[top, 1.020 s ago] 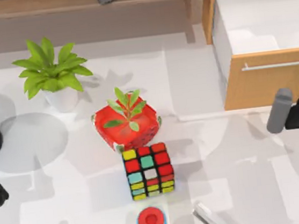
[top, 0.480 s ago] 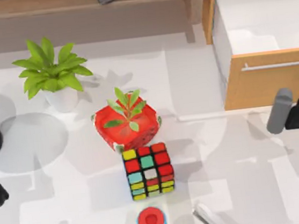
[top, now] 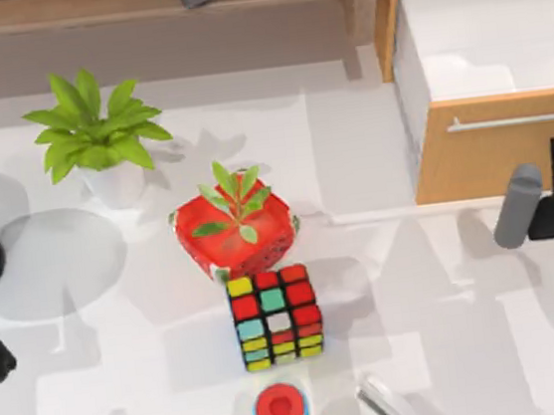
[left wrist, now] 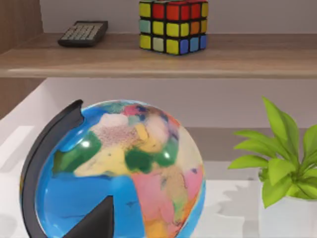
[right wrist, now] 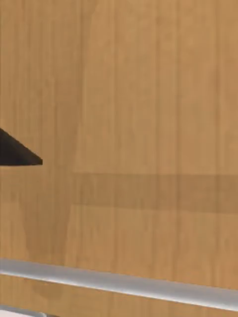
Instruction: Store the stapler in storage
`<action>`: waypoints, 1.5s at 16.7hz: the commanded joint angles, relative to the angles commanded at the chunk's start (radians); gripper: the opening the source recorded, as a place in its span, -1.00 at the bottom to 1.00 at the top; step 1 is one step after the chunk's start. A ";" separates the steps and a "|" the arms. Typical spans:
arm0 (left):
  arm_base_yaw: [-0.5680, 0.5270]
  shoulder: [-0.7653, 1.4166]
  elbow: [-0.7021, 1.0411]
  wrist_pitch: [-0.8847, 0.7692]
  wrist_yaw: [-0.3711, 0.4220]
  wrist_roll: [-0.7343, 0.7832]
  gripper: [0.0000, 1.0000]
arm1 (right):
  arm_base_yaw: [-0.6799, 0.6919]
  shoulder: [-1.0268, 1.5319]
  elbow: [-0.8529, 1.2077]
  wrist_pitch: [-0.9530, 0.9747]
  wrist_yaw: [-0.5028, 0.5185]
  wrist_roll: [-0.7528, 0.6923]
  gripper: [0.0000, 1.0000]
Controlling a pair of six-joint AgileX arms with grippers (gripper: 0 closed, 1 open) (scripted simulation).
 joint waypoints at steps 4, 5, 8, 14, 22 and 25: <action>0.000 0.000 0.000 0.000 0.000 0.000 1.00 | 0.000 0.000 0.000 0.000 0.000 0.000 1.00; 0.000 0.000 0.000 0.000 0.000 0.000 1.00 | 0.000 0.000 0.000 0.000 0.000 0.000 1.00; 0.000 0.000 0.000 0.000 0.000 0.000 1.00 | 0.000 0.000 0.000 0.000 0.000 0.000 1.00; 0.000 0.000 0.000 0.000 0.000 0.000 1.00 | 0.026 -0.006 -0.060 0.054 0.026 0.001 1.00; 0.000 0.000 0.000 0.000 0.000 0.000 1.00 | 0.042 0.034 -0.063 0.040 0.018 0.014 1.00; 0.000 0.000 0.000 0.000 0.000 0.000 1.00 | 0.108 -0.001 -0.009 0.007 -0.041 0.085 1.00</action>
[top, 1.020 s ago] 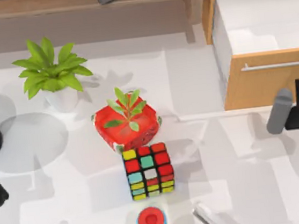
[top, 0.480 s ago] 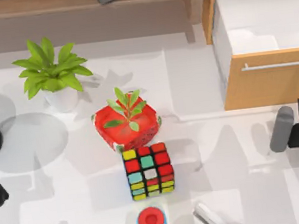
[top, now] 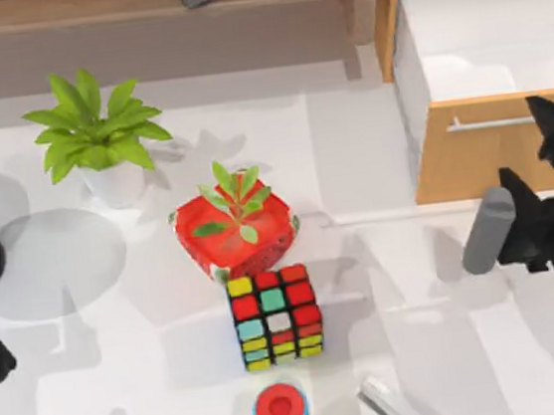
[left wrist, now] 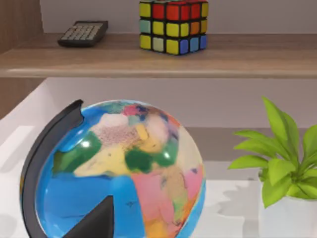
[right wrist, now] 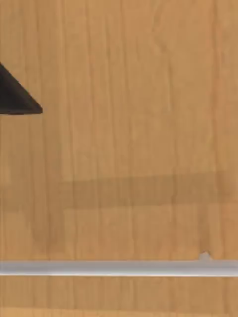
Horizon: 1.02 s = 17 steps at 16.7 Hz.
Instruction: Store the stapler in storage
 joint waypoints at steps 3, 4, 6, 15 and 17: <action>0.000 0.000 0.000 0.000 0.000 0.000 1.00 | 0.083 -0.031 0.101 -0.066 -0.078 0.112 1.00; 0.000 0.000 0.000 0.000 0.000 0.000 1.00 | 0.100 -0.037 0.146 -0.097 -0.103 0.153 1.00; 0.000 0.000 0.000 0.000 0.000 0.000 1.00 | 0.119 -0.047 0.243 -0.168 -0.146 0.231 1.00; 0.000 0.000 0.000 0.000 0.000 0.000 1.00 | 0.128 -0.115 0.591 -0.619 -0.263 0.548 1.00; 0.000 0.000 0.000 0.000 0.000 0.000 1.00 | 0.151 -0.124 0.629 -0.757 -0.290 0.603 1.00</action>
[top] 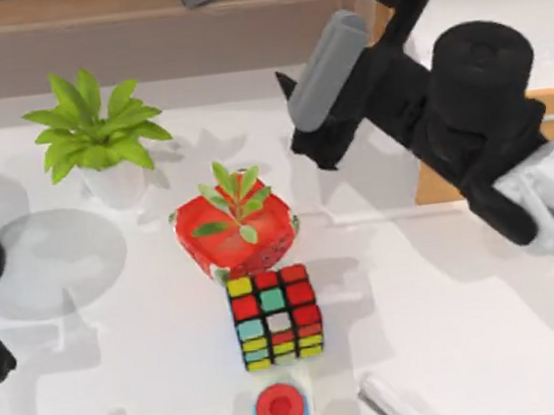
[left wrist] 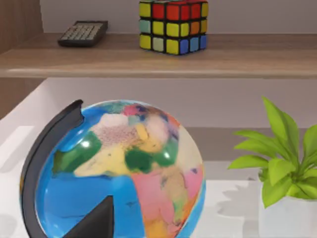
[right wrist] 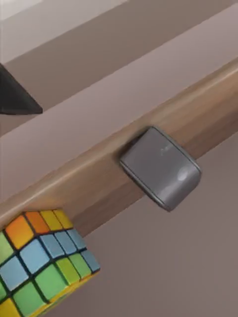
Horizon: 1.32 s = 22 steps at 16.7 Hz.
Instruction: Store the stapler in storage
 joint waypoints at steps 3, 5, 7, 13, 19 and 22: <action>0.000 0.000 0.000 0.000 0.000 0.000 1.00 | 0.040 -0.007 0.052 -0.190 -0.043 0.100 1.00; 0.000 0.000 0.000 0.000 0.000 0.000 1.00 | 0.058 -0.017 0.082 -0.292 -0.059 0.166 1.00; 0.000 0.000 0.000 0.000 0.000 0.000 1.00 | 0.066 -0.031 0.116 -0.415 -0.065 0.223 1.00; 0.000 0.000 0.000 0.000 0.000 0.000 1.00 | 0.119 -0.087 0.231 -0.937 -0.070 0.438 1.00; 0.000 0.000 0.000 0.000 0.000 0.000 1.00 | 0.213 -0.139 0.295 -1.561 -0.044 0.798 1.00; 0.000 0.000 0.000 0.000 0.000 0.000 1.00 | 0.270 -0.158 0.299 -1.785 -0.024 0.950 1.00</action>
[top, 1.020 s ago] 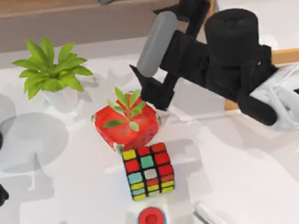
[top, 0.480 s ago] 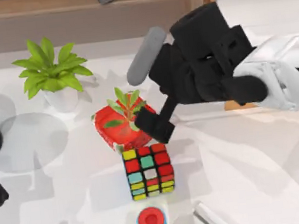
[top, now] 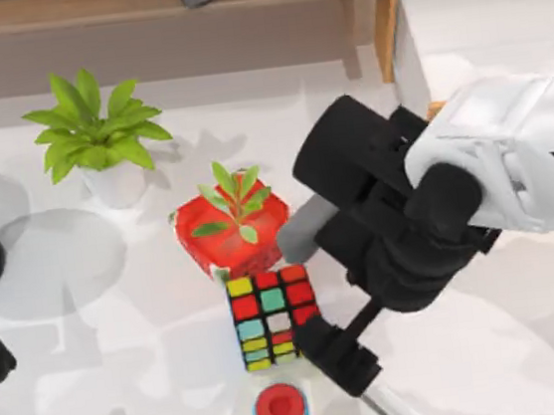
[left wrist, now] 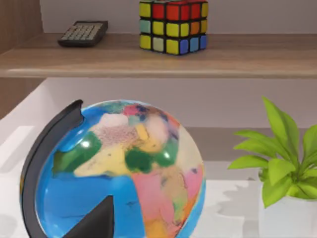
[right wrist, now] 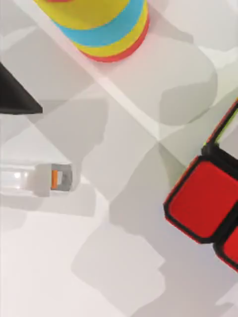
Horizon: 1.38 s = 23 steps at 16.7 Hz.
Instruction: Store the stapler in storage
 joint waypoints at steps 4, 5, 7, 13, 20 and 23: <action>0.000 0.000 0.000 0.000 0.000 0.000 1.00 | 0.078 0.005 -0.003 -0.182 0.002 0.120 1.00; 0.000 0.000 0.000 0.000 0.000 0.000 1.00 | 0.088 0.008 -0.002 -0.199 -0.001 0.131 1.00; 0.000 0.000 0.000 0.000 0.000 0.000 1.00 | 0.095 0.010 -0.001 -0.211 -0.002 0.139 1.00; 0.000 0.000 0.000 0.000 0.000 0.000 1.00 | 0.090 0.009 -0.005 -0.206 -0.003 0.136 1.00; 0.000 0.000 0.000 0.000 0.000 0.000 1.00 | 0.059 0.073 -0.144 -0.008 0.000 0.106 1.00; 0.000 0.000 0.000 0.000 0.000 0.000 1.00 | 0.088 0.116 -0.165 0.058 -0.001 0.134 1.00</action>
